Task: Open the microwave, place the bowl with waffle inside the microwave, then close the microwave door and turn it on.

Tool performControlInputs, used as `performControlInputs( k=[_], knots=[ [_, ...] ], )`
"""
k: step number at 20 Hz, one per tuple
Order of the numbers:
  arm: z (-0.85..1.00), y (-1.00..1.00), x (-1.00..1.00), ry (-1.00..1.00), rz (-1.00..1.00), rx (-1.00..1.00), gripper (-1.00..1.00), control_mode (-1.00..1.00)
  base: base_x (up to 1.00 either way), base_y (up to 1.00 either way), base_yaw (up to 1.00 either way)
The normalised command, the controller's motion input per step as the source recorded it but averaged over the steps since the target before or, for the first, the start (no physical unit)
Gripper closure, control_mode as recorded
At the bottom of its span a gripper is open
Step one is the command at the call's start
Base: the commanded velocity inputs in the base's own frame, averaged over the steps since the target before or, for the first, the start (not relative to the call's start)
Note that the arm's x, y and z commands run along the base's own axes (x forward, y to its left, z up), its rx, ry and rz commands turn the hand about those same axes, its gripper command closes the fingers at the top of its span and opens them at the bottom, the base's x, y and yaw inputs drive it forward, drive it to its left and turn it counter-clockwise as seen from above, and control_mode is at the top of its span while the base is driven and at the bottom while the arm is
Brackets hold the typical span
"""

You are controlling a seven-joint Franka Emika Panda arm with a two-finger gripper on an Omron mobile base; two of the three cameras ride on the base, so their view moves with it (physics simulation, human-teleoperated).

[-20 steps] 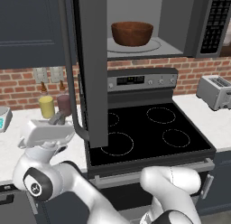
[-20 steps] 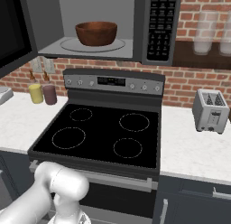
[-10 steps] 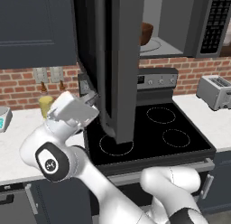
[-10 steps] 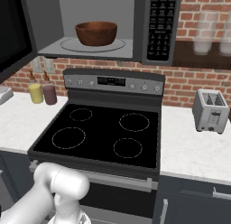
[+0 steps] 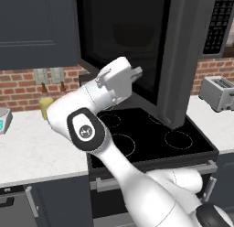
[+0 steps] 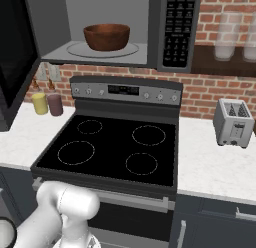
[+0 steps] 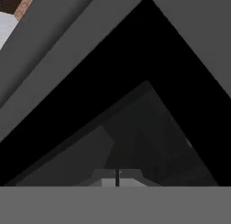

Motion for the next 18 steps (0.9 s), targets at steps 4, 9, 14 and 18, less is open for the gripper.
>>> performControlInputs(
  k=[4,9,14,18],
  knots=[
    [0.23,-1.0,0.35,0.05,0.0,0.15,1.0,-1.0,0.0,0.0,0.0],
    [0.19,-0.92,0.75,0.18,0.06,0.05,1.0,-1.0,0.0,0.0,0.0],
    [0.39,-0.79,0.83,0.4,0.16,0.0,1.0,-1.0,0.0,0.0,0.0],
    [0.41,-0.71,0.83,0.53,0.26,0.0,1.0,-1.0,0.0,0.0,0.0]
  ],
)
